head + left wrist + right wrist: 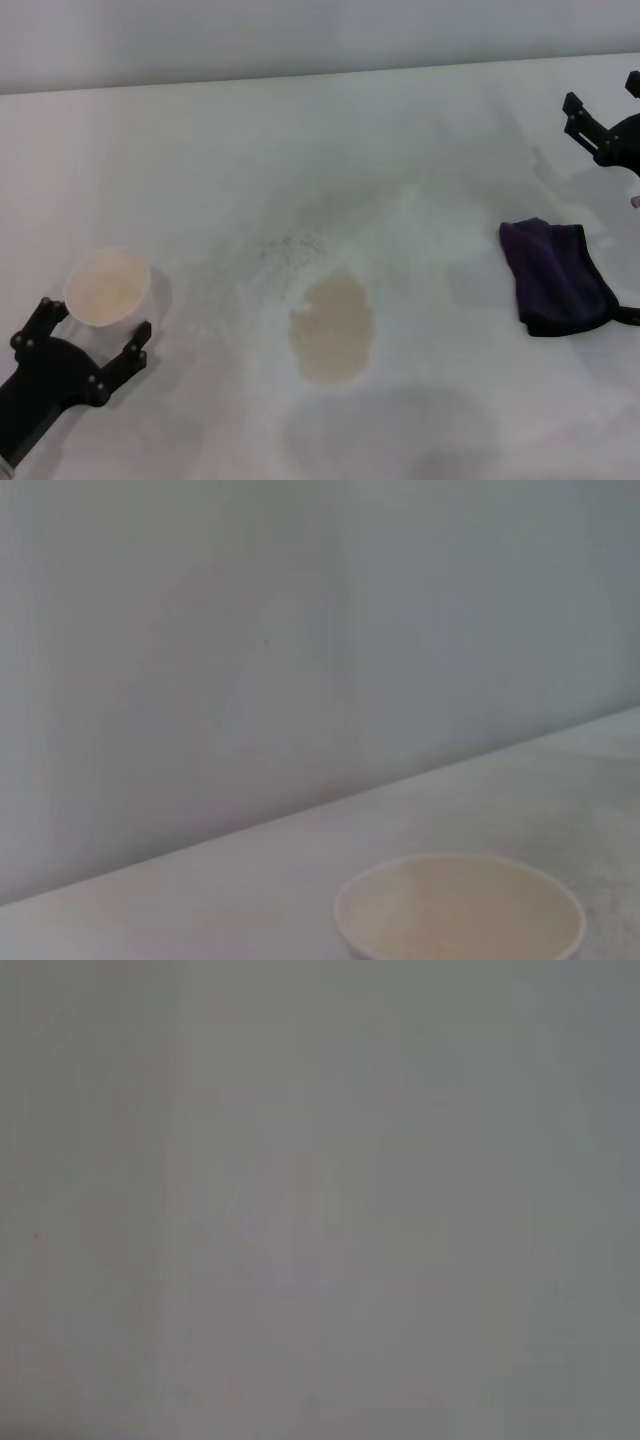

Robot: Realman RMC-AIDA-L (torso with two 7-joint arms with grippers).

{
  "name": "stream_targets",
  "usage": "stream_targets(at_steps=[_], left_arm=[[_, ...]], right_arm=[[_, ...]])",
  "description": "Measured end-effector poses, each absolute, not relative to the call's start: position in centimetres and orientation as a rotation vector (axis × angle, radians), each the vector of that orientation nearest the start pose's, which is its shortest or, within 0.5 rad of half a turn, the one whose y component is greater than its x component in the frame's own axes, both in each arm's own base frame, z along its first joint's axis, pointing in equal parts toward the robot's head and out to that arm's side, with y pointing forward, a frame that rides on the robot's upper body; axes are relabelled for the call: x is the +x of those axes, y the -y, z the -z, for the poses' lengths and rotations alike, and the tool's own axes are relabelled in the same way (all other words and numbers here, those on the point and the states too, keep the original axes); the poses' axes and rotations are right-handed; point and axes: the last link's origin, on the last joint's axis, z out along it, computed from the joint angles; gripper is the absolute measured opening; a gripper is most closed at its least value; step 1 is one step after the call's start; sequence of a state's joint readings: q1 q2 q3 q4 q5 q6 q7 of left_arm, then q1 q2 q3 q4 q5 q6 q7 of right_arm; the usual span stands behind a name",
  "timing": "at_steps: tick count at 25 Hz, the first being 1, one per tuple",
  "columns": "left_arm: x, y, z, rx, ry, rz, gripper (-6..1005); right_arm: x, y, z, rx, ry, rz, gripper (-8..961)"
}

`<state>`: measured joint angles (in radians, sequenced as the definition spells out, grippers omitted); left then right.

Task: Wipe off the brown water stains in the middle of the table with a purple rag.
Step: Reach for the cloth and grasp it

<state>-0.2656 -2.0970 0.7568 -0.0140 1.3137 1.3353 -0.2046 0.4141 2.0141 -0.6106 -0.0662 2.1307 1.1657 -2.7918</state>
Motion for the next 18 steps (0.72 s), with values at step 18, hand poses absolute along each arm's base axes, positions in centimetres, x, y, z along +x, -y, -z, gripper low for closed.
stream_targets(at_steps=[18], left_arm=[[-36.6,-18.3,6.0,-2.024,0.445,0.567,892]], right_arm=[[37.6,-32.0,-3.2,-1.690,-0.524,-0.562,870]])
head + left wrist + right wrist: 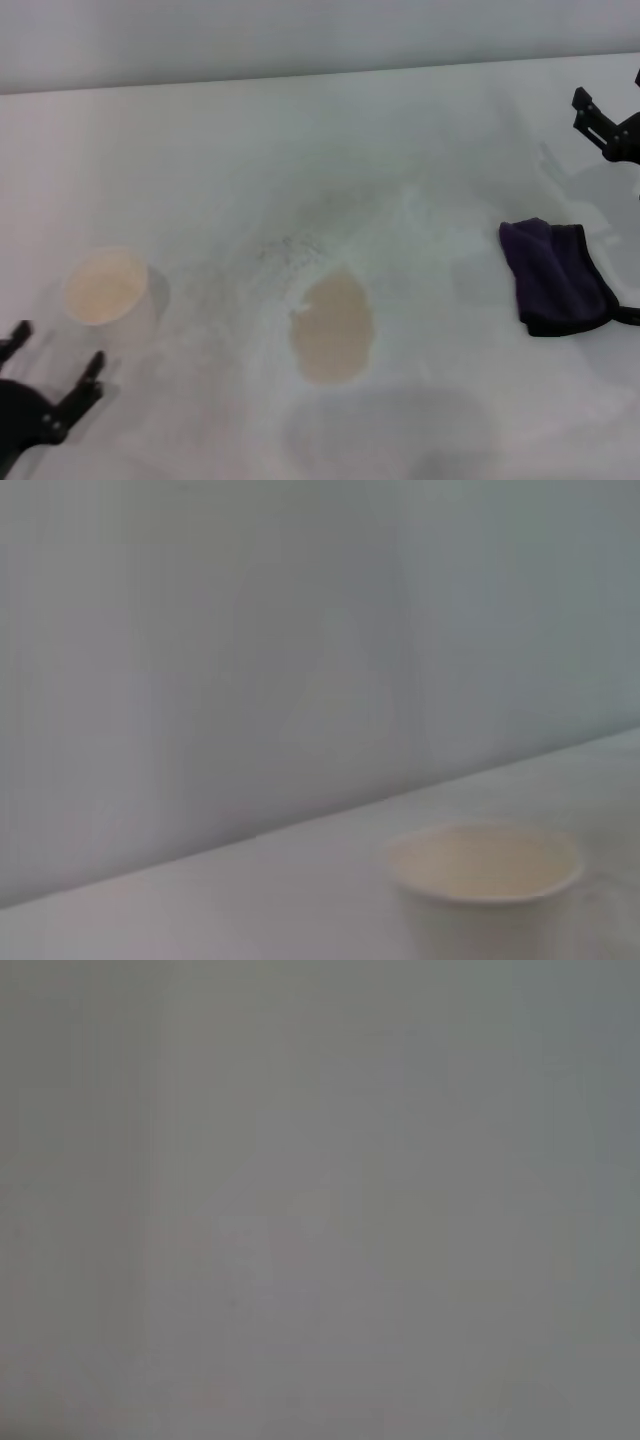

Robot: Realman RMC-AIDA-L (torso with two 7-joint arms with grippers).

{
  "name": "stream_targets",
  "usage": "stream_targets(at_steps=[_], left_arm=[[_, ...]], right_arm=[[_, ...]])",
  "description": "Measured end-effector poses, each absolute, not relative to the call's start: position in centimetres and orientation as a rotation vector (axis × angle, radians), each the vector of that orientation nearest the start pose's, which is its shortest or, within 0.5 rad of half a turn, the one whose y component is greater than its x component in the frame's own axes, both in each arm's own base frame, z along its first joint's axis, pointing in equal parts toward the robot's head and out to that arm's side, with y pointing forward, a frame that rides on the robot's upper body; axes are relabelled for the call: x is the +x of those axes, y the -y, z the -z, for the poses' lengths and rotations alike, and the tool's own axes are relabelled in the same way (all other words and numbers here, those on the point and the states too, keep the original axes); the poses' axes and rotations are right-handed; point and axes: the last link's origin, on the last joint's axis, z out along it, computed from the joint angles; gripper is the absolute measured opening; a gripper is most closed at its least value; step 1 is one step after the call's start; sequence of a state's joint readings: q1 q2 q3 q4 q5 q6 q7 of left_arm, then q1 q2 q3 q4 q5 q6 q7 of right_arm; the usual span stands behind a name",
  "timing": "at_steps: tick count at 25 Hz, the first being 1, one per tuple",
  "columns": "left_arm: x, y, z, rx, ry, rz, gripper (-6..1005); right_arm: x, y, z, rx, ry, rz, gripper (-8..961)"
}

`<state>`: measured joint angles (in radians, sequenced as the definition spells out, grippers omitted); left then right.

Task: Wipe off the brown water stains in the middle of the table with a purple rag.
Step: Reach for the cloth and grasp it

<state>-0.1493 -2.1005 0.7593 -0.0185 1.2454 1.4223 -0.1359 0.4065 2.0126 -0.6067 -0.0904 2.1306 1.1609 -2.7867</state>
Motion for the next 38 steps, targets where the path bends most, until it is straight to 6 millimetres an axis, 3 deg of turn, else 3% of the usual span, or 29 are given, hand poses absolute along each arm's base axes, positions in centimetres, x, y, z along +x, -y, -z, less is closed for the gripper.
stream_targets(at_steps=[4,10,16,24,30,38], left_arm=[[-37.9,-17.4,4.5,-1.896,0.470,0.528,893],[-39.0,-17.7,2.1,-1.709,0.516,0.541,893],[-39.2,-19.4,0.1,-1.611,0.550,0.611,892],[-39.2,-21.0,-1.1,-1.543,0.529,0.625,892],[-38.8,-21.9,-1.4,-1.547,0.506,0.639,892],[-38.5,-22.5,-1.4,-1.551,0.496,0.649,893]], right_arm=[[37.9,-31.9,-3.4,-1.674,-0.537,-0.564,870],[38.2,-31.8,-3.3,-1.653,-0.618,-0.604,870],[37.7,-33.2,-3.2,-1.677,-0.781,-0.698,870],[36.8,-35.6,-5.6,-1.818,-1.021,-0.712,870],[34.9,-36.9,-7.9,-1.965,-1.077,-0.612,870],[32.2,-37.6,-10.6,-2.056,-1.110,-0.280,869]])
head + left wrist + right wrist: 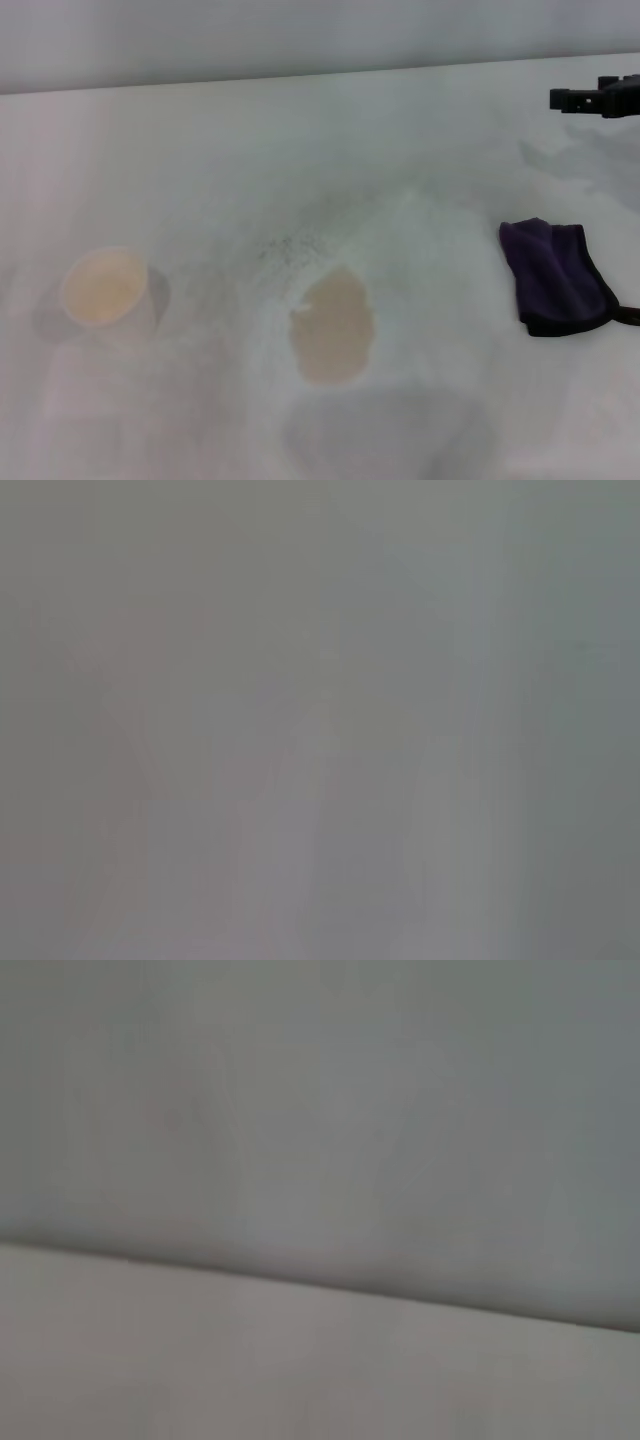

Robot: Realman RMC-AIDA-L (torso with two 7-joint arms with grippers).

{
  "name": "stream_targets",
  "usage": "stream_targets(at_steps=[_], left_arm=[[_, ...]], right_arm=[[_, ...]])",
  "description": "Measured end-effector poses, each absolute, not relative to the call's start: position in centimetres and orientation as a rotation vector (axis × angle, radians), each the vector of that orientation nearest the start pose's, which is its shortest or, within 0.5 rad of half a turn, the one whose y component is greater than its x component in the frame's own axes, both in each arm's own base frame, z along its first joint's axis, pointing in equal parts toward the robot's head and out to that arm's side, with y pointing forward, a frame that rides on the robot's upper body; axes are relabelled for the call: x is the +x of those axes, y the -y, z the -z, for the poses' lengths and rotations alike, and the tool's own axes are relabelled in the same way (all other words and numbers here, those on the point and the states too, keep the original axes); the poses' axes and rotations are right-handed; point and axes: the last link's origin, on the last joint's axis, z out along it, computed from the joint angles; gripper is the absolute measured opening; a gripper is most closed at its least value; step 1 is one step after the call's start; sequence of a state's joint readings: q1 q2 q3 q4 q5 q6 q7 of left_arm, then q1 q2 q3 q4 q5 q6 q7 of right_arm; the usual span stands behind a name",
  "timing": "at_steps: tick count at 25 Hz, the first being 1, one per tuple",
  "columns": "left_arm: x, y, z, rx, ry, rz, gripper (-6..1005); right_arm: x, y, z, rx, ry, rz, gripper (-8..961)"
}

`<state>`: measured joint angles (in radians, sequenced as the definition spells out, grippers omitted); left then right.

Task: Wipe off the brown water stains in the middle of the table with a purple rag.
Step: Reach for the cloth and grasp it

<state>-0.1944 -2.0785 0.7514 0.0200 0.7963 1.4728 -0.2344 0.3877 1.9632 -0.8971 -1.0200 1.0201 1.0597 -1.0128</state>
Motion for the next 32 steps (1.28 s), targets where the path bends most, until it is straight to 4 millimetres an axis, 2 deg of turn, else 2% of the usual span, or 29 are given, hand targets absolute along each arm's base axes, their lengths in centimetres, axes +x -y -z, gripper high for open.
stream_targets(at_steps=[5,10,25,32], left_arm=[[-38.2,-22.9,-1.4,-1.555,0.486,0.658,893],[-38.1,-23.2,-1.5,-1.556,0.476,0.661,892],[-37.7,-24.2,-1.6,-1.566,0.463,0.667,893],[-37.6,-24.3,-1.6,-1.567,0.461,0.669,893]], right_arm=[[29.0,-37.3,-11.7,-2.099,-1.070,-0.093,869],[26.8,-36.7,-10.6,-2.191,-1.085,0.074,868],[25.9,-35.3,-7.0,-2.269,-1.146,0.516,867],[25.9,-34.1,-5.8,-2.322,-1.179,0.605,867]])
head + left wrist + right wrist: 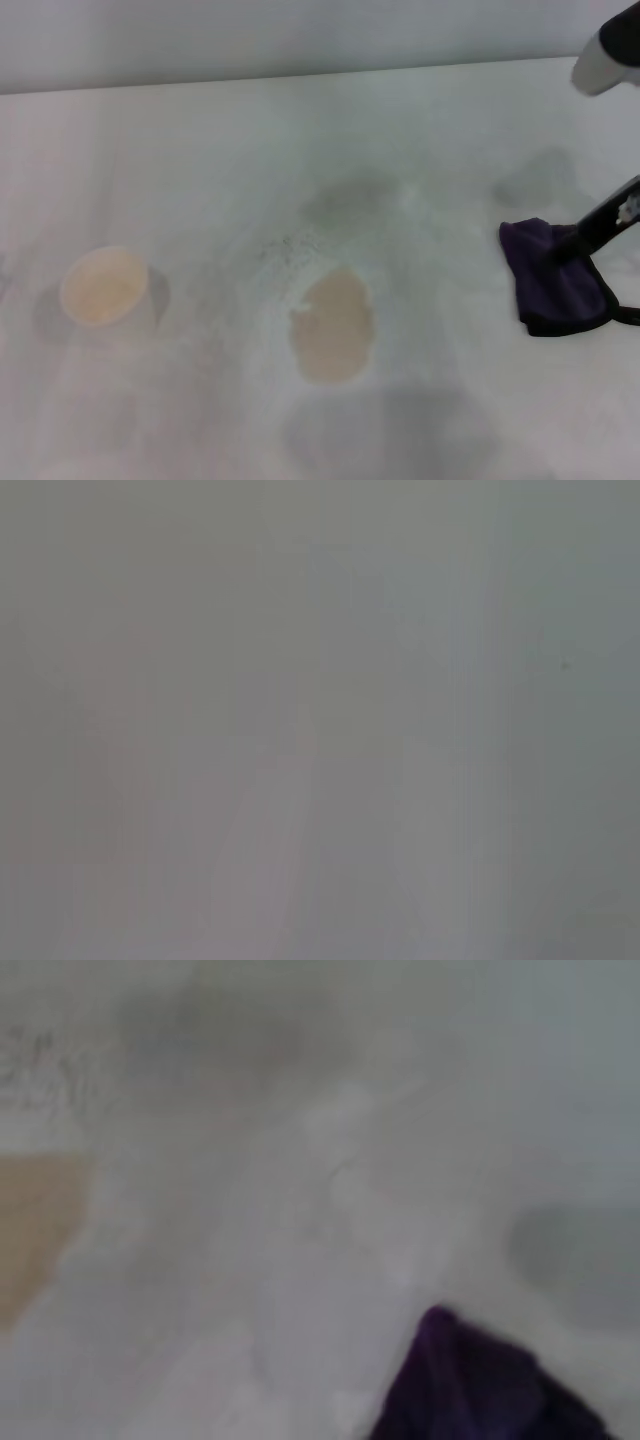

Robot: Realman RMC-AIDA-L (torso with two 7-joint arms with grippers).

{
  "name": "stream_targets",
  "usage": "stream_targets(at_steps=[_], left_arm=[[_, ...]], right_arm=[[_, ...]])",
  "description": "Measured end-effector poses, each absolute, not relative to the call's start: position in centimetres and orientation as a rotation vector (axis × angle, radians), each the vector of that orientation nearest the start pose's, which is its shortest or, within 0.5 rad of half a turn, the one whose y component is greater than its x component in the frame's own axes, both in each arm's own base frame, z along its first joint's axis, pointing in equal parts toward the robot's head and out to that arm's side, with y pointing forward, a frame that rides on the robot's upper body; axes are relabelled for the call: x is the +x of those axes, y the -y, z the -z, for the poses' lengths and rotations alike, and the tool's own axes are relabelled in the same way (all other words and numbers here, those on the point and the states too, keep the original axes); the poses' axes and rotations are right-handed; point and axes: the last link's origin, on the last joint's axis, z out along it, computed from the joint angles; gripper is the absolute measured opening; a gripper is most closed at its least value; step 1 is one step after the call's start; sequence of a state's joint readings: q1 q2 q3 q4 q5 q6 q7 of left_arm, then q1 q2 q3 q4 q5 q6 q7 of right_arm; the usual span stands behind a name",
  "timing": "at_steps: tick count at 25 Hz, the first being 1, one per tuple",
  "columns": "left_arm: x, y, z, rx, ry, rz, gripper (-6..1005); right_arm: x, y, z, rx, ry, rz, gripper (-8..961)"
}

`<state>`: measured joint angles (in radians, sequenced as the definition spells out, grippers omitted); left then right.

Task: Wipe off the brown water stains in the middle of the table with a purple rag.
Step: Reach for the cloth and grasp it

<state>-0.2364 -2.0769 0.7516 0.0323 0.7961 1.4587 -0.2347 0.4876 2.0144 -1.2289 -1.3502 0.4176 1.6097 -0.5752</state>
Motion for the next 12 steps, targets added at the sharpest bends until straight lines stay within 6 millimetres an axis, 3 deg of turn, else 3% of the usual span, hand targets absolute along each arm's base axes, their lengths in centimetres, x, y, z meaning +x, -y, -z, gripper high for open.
stream_targets(at_steps=[12], left_arm=[[-37.7,-24.2,-1.6,-1.566,0.462,0.668,892]], right_arm=[[26.5,-34.6,-2.2,-2.395,-1.174,0.680,866]])
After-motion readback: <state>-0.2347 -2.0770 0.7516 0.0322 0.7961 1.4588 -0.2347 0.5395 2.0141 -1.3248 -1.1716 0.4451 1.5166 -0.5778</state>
